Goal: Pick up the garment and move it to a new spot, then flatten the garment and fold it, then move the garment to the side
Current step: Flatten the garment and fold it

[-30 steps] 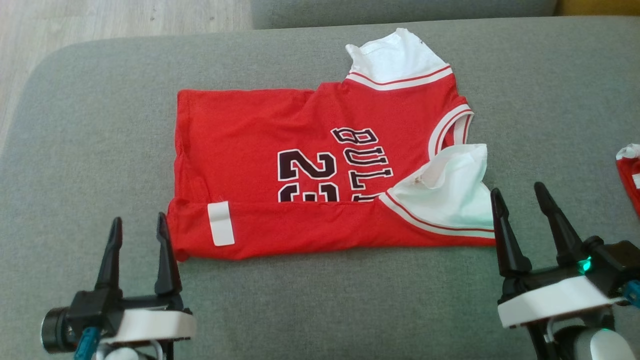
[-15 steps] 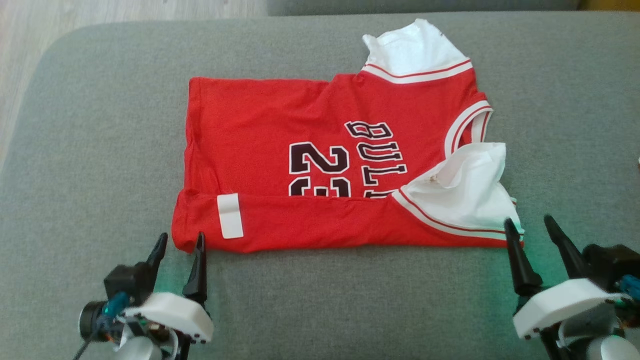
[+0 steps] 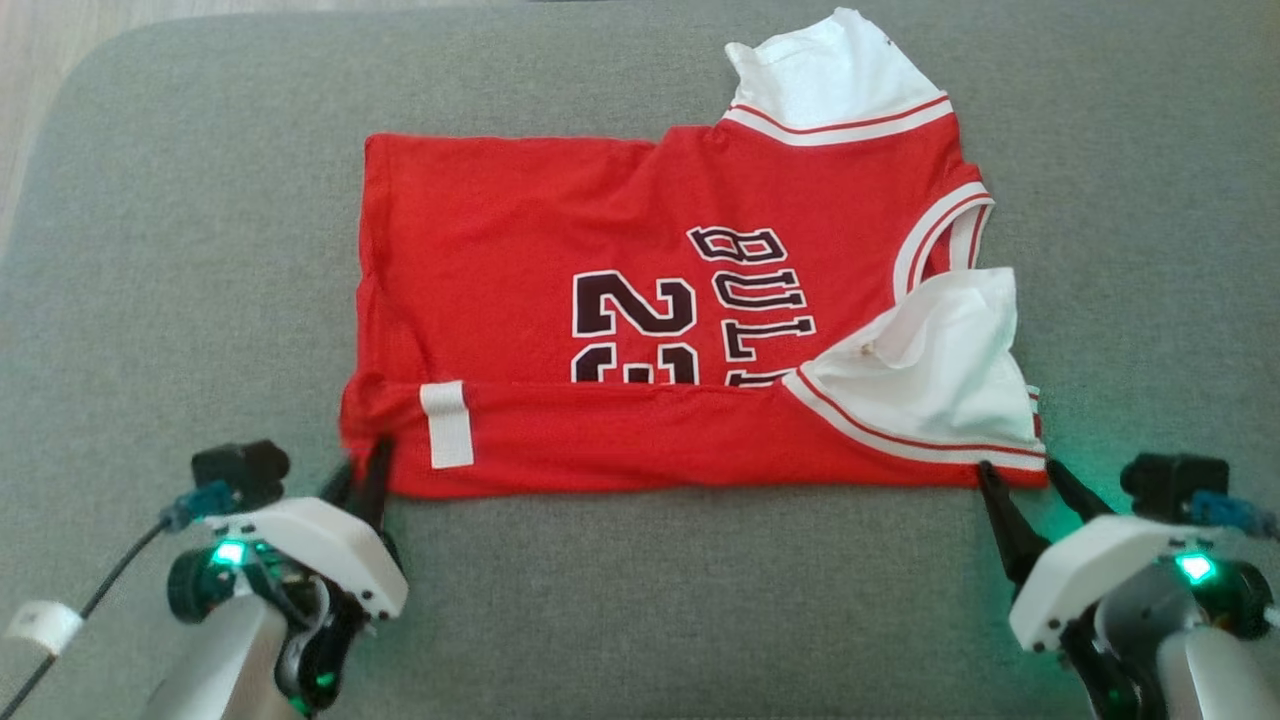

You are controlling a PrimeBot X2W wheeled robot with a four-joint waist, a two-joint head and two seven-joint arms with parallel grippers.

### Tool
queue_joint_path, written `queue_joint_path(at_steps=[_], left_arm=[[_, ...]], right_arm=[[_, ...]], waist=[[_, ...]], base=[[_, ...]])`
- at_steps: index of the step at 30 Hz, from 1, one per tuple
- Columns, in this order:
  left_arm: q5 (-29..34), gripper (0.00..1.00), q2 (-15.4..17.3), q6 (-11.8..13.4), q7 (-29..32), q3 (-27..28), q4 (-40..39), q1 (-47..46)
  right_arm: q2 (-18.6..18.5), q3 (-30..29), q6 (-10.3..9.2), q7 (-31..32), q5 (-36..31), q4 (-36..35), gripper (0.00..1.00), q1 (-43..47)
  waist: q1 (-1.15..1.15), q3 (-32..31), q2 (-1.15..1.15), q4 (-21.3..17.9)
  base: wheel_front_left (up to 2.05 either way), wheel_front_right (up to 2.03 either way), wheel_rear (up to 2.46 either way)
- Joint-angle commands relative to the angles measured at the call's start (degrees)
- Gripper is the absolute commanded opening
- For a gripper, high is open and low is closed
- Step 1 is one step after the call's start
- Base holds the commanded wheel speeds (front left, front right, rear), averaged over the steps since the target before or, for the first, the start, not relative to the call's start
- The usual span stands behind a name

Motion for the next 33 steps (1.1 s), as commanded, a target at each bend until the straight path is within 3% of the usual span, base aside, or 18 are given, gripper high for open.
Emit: queue_joint_path(at_steps=[1, 2, 6, 10, 20, 26, 27, 28, 33], left_arm=[[-0.82, 0.0, 0.72, -0.72, 2.06, 0.59, 0.93, 0.15], [-0.74, 0.0, 0.99, -0.94, 1.97, 0.48, 0.62, 0.06], [-0.54, 0.0, 1.88, -0.93, -0.54, 1.23, -2.64, 0.5], [-0.17, 0.0, 3.21, 0.66, -2.48, 2.51, -9.04, 2.48], [-1.2, 0.0, 6.86, 7.46, 1.59, 4.77, -26.01, 14.61], [-2.93, 0.0, 6.97, 11.42, 4.46, 5.08, -31.44, 23.35], [-3.23, 0.89, 6.06, 11.96, 4.35, 4.62, -31.53, 24.58], [-3.25, 1.0, 5.55, 12.04, 4.01, 4.34, -31.2, 24.87], [-0.92, 1.0, 3.39, 12.9, -1.66, 4.08, -27.57, 24.54]], right_arm=[[-0.27, 1.97, -0.03, 1.4, 0.84, -0.85, 0.67, -1.9], [-0.21, 2.17, -0.03, 1.89, 1.33, -0.83, 0.0, -2.21], [-0.35, 1.93, -0.03, 1.6, 2.66, -2.36, 0.0, -2.53], [-0.23, 0.57, -0.03, 1.57, 3.28, -6.4, 0.0, -0.71], [1.72, -3.2, -0.03, 8.12, 3.12, -18.62, 0.0, 10.73], [2.77, -3.79, -0.03, 11.72, 4.14, -22.27, 0.0, 17.68], [2.88, -3.25, -0.03, 12.22, 4.61, -22.03, 0.65, 18.62], [2.92, -3.01, -0.03, 12.11, 4.66, -21.81, 1.0, 18.76], [2.96, -2.15, -0.03, 8.12, 4.78, -20.82, 1.0, 17.86]], waist=[[0.0, 0.07, 0.0, -0.01], [0.0, 0.04, 0.0, 0.01], [0.0, -0.58, 0.0, 0.29], [0.0, -1.84, 0.0, 0.79], [0.0, -5.91, 0.0, 0.68], [0.0, -7.91, 0.0, -0.04], [0.0, -8.29, 0.0, -0.1], [0.0, -8.47, 0.0, -0.09], [0.0, -9.34, 0.0, -0.2]], base=[[0.0, 0.0, 0.0], [0.0, 0.0, 0.0], [0.0, 0.0, 0.0], [0.0, 0.0, 0.0], [0.0, 0.0, 0.0], [0.0, 0.0, 0.0], [0.0, 0.0, 0.0], [0.0, 0.0, 0.0], [0.0, 0.0, 0.0]])
